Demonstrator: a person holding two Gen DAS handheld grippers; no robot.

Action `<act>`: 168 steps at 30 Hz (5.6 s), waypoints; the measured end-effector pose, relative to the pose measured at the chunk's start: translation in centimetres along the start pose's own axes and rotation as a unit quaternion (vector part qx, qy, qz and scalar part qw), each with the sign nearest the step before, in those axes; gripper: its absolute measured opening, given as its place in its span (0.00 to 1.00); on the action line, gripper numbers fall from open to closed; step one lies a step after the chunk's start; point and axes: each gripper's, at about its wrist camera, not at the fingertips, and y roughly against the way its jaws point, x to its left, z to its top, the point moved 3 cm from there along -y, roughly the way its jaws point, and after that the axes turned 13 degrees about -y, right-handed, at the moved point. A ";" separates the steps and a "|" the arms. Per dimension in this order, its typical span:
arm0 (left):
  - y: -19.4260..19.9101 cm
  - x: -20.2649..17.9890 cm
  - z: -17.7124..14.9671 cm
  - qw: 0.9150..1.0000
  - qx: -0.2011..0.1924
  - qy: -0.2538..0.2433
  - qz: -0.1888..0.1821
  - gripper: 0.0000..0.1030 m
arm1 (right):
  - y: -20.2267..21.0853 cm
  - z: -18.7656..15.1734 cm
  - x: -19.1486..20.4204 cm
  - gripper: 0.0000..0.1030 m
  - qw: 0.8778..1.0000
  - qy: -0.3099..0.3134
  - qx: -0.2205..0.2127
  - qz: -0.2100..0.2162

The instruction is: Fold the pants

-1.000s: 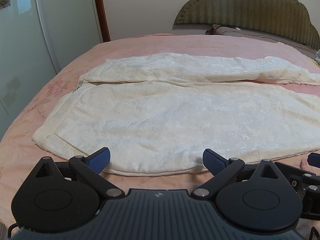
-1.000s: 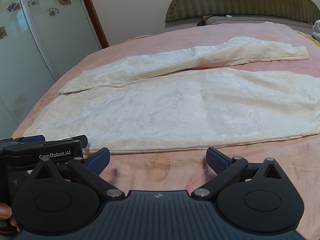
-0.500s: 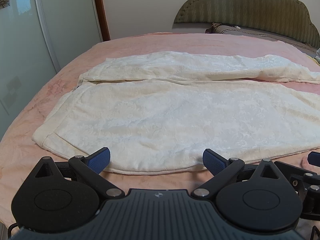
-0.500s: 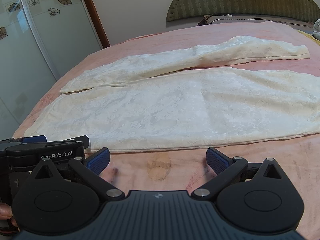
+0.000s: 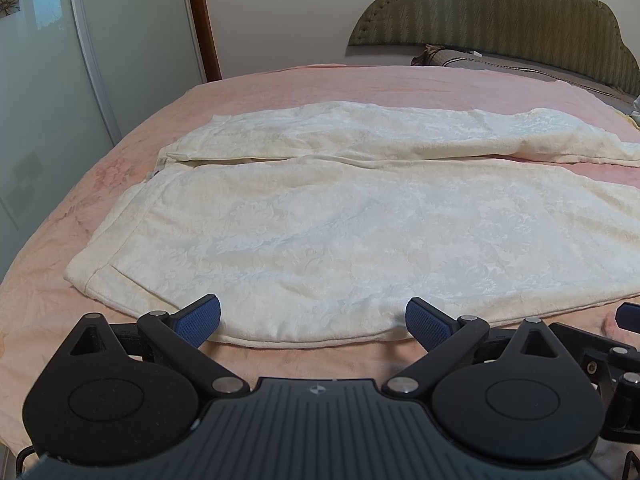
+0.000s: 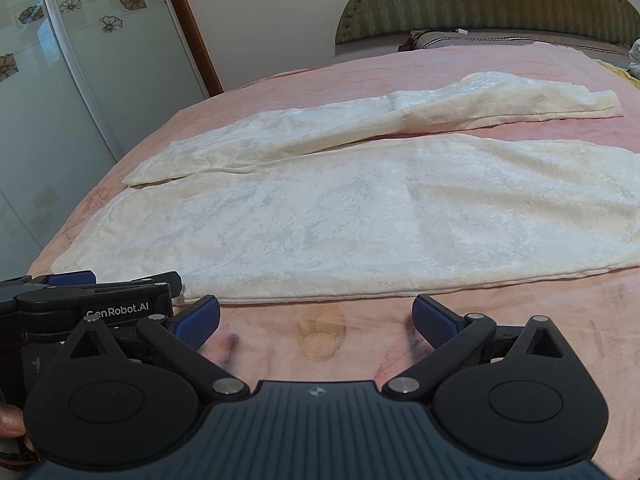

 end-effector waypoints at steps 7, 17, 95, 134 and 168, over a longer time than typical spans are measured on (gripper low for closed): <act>0.0 0.0 -0.1 1.000 0.000 0.001 0.000 0.97 | 0.0 0.0 0.0 1.00 1.000 0.001 -0.001 0.000; -0.8 0.1 -0.4 1.000 0.003 0.000 -0.003 0.98 | -0.1 -0.2 0.3 1.00 1.000 0.017 -0.009 0.013; -11.8 13.1 6.1 0.995 0.048 0.078 0.042 0.95 | -30.0 23.1 13.8 0.87 0.944 0.283 0.088 0.144; -23.9 23.3 14.9 0.893 0.023 0.417 -0.165 0.64 | -18.5 8.2 15.0 0.15 0.760 0.628 -0.084 0.143; -6.5 19.7 -1.3 0.950 -0.013 0.283 -0.134 0.05 | -6.9 0.5 9.9 0.06 0.772 0.628 -0.027 0.096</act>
